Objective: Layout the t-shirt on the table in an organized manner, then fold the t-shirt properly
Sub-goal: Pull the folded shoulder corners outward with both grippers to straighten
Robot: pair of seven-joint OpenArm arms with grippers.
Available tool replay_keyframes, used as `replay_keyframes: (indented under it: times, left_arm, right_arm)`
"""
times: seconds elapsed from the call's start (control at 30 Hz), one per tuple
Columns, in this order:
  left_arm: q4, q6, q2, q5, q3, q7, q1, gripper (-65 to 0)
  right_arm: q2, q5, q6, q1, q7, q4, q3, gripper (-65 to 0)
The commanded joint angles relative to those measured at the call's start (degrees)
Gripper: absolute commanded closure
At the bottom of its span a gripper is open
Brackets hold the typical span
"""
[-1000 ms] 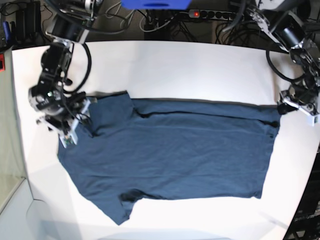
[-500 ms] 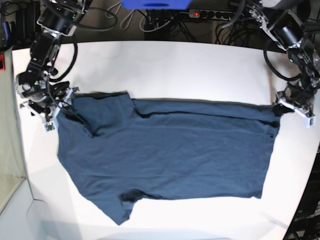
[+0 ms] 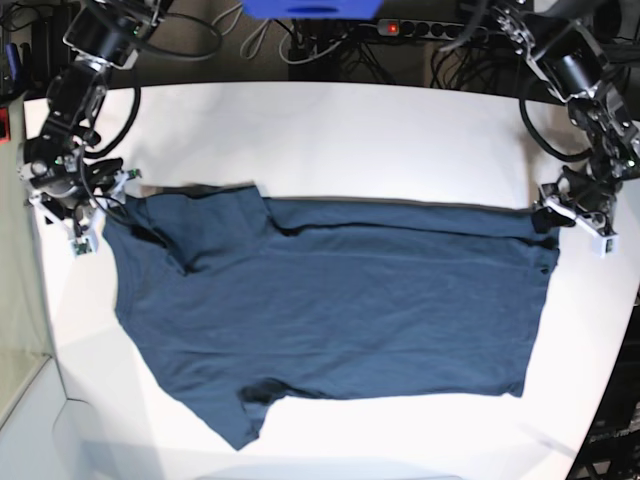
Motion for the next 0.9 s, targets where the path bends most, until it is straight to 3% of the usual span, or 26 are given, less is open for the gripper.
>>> replay_keyframes:
  times: [0.0, 0.33, 0.53, 0.57, 0.87]
  left_arm:
    - [0.68, -0.12, -1.21, -0.95, -0.09, -1.07, -1.0, -31.6]
    - [0.59, -0.12, -1.21, -0.86, -0.01, -1.25, -1.26, -29.8]
    - [0.24, -0.12, -1.21, -0.77, 0.08, -3.62, -1.17, -2.2]
    - [-0.38, -0.12, -1.21, -0.77, 0.08, -3.62, -1.17, 0.0]
    - [-1.08, -0.12, -1.21, -1.3, -0.01, -3.36, -0.82, -0.4]
  right_arm:
    - [0.82, 0.65, 0.17, 0.81, 0.92, 1.05, 0.09, -37.3]
    - [0.82, 0.65, 0.17, 0.72, 0.92, 0.96, 1.49, -37.3]
    - [0.56, 0.74, 0.17, 0.72, 0.92, 0.96, 1.14, -37.3]
    - [0.56, 0.74, 0.17, 0.72, 0.92, 0.96, 1.14, -37.3]
    - [0.56, 0.65, 0.17, 0.72, 0.49, 0.96, 1.23, -37.3]
